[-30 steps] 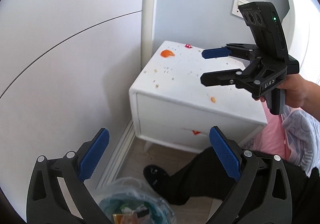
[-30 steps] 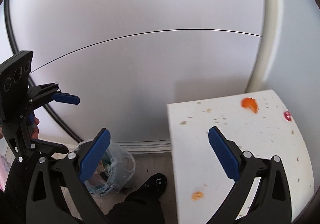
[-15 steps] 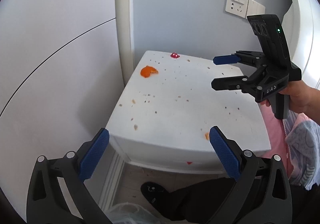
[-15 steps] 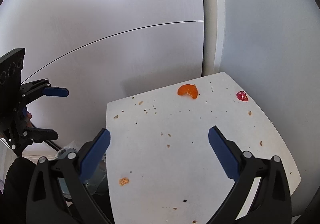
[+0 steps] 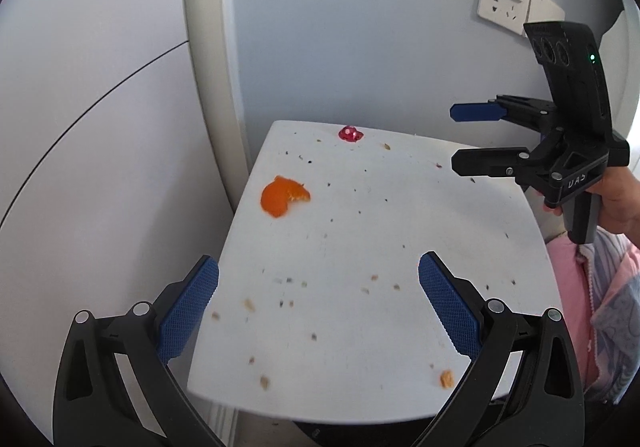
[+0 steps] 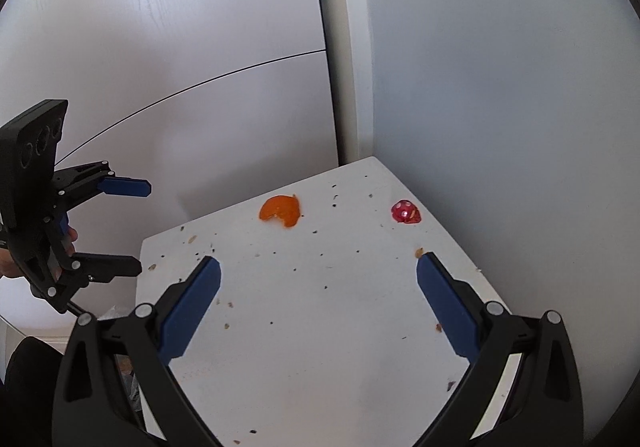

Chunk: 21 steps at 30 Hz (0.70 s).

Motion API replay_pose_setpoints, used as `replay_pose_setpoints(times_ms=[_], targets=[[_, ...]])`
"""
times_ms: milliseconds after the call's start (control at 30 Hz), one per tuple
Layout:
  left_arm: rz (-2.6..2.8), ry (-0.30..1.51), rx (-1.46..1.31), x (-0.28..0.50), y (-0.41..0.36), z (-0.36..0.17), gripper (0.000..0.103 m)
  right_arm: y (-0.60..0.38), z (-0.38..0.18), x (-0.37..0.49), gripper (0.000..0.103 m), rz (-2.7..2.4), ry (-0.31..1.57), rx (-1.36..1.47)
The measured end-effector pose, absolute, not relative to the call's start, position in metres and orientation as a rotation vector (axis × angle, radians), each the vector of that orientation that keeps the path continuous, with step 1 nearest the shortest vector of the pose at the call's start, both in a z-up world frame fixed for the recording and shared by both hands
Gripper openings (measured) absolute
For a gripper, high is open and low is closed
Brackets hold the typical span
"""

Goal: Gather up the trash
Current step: 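Move both tools back to the table toward the orange peel and red item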

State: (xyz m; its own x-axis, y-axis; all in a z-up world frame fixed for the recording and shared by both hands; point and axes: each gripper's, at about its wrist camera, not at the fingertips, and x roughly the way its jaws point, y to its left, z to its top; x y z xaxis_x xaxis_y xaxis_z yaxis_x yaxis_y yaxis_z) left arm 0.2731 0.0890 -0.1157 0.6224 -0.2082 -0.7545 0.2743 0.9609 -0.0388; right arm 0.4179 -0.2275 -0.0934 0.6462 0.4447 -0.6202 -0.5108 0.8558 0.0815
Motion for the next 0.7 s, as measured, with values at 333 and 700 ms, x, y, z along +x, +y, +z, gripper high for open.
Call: replay_pose_setpoints(times_ms=[333,700], targets=[[-0.3,0.903,0.025,0.345,0.085,-0.141,0.097,-0.248,-0.103,0.458,0.096,0.501,0.705,-0.093],[-0.336,0.939,-0.027,0.381,0.094,-0.161,0.091,-0.252,-0.107,0.479,0.096,0.512,0.713,-0.103]])
